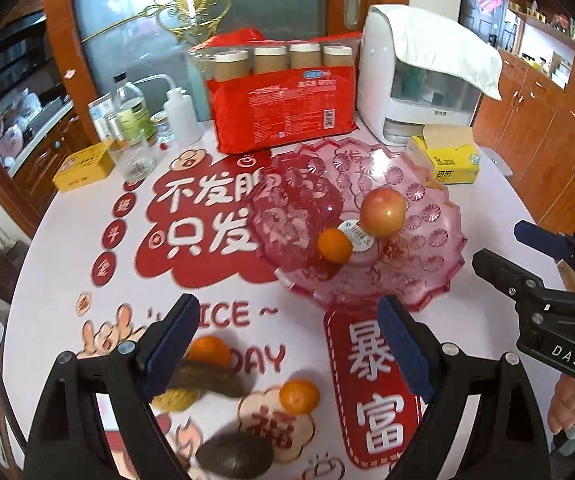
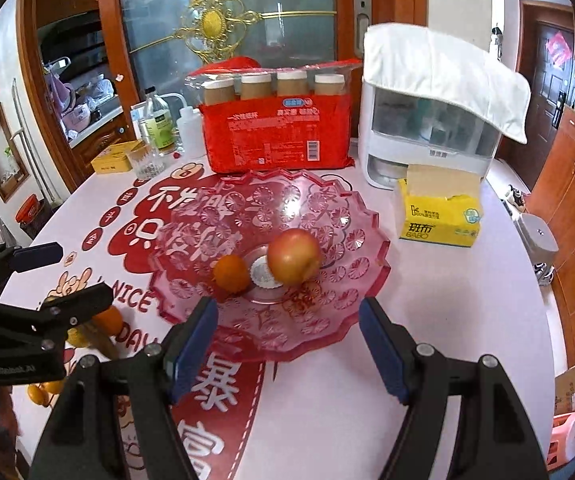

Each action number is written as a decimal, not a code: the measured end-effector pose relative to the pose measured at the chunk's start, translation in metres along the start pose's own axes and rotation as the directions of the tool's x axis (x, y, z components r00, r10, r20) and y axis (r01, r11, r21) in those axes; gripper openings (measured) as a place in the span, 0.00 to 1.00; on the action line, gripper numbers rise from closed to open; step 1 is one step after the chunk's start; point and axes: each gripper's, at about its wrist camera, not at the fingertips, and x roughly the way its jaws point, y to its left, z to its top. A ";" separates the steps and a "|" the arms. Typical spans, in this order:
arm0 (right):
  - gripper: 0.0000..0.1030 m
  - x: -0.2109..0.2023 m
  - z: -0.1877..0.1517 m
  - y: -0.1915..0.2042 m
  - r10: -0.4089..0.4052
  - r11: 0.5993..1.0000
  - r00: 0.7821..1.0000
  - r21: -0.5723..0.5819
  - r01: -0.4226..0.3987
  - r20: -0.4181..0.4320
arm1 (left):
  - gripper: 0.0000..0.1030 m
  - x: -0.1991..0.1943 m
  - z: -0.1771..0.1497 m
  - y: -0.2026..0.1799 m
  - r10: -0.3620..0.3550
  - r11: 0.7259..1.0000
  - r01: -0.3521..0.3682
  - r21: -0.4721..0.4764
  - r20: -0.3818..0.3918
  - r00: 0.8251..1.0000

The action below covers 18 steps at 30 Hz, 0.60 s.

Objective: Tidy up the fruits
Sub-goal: 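Move both tools back toward the remaining fruits on the table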

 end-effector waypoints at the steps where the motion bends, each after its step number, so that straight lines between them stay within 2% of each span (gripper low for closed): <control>1: 0.71 -0.007 -0.001 0.005 0.003 1.000 1.000 -0.009 -0.003 0.007 | 0.87 -0.007 -0.002 0.004 0.001 1.000 -0.001 -0.003 -0.002 1.000; 10: 0.71 -0.053 -0.011 0.045 0.030 0.995 0.999 -0.101 -0.026 0.043 | 0.87 -0.089 -0.032 0.049 0.049 0.998 -0.047 -0.034 0.075 0.996; 18: 0.71 -0.079 -0.018 0.088 0.053 0.987 0.997 -0.152 -0.045 0.055 | 0.87 -0.143 -0.055 0.090 0.110 0.993 -0.104 -0.057 0.120 0.987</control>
